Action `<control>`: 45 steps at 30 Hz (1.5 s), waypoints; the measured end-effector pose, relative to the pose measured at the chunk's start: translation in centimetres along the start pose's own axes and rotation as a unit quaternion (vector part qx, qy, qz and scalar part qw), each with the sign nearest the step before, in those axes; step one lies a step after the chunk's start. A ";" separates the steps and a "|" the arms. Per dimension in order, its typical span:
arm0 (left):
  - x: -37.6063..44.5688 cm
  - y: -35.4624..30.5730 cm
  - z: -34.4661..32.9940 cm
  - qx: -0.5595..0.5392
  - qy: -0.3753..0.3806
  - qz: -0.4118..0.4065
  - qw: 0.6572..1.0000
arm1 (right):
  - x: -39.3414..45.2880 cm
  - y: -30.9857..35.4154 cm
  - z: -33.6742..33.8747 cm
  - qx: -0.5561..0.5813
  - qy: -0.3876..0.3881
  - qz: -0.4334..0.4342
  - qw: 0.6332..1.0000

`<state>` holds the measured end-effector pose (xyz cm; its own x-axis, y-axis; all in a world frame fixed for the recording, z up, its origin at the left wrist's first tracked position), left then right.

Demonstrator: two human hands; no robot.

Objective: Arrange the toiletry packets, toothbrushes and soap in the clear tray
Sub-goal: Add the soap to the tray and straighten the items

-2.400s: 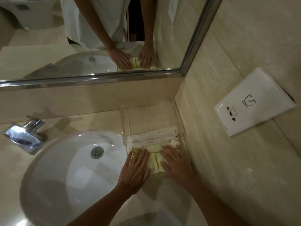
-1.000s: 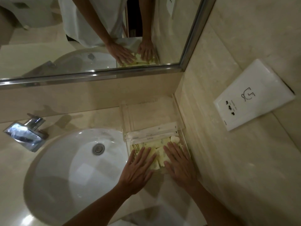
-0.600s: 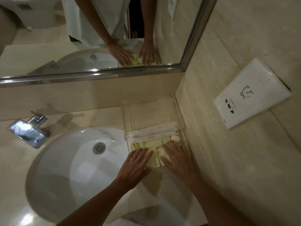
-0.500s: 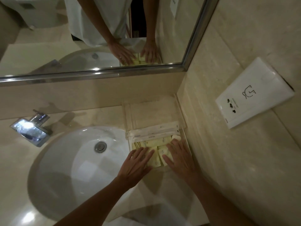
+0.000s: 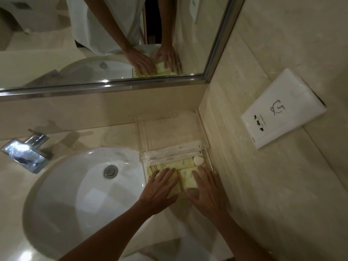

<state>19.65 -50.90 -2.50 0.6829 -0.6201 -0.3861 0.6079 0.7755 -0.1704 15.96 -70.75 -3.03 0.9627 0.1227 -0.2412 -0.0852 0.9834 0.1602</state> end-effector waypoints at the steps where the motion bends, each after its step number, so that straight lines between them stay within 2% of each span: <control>1: 0.0 0.0 -0.1 0.002 0.004 0.000 1.000 | 0.0 0.1 -0.2 0.010 -0.005 0.005 1.000; 14: 0.0 0.4 -0.7 -0.002 0.003 -0.005 1.000 | 1.1 0.1 0.3 0.020 0.007 0.143 0.990; 19: -1.5 1.0 -0.5 -0.018 -0.038 0.022 0.999 | 0.2 -0.6 0.4 0.039 -0.026 0.126 0.991; 26: -3.2 2.2 -2.7 0.020 -0.006 0.018 1.000 | -0.1 -2.5 -0.3 -0.085 0.039 0.124 0.988; 35: -3.0 2.4 -2.4 0.045 0.009 0.012 0.999 | 1.3 -3.1 -0.9 -0.140 0.094 0.146 0.975; 45: -1.3 4.0 -1.0 0.081 -0.011 0.022 0.996 | 3.7 -2.7 0.8 -0.145 0.117 0.133 0.974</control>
<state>20.76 -46.88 -3.57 0.7186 -0.5890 -0.3698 0.6327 0.7744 -0.0040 19.93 -73.03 -3.56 0.8151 0.3720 -0.4441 -0.4250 0.9049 -0.0220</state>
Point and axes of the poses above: each hand's wrist, its own x-axis towards the middle knuckle, its own z-axis out of the back of the hand, y = z × x, the point moved 2 cm from there along x, towards the middle knuckle, and after that the axes turned 13 degrees about y, right-handed, at the moved point
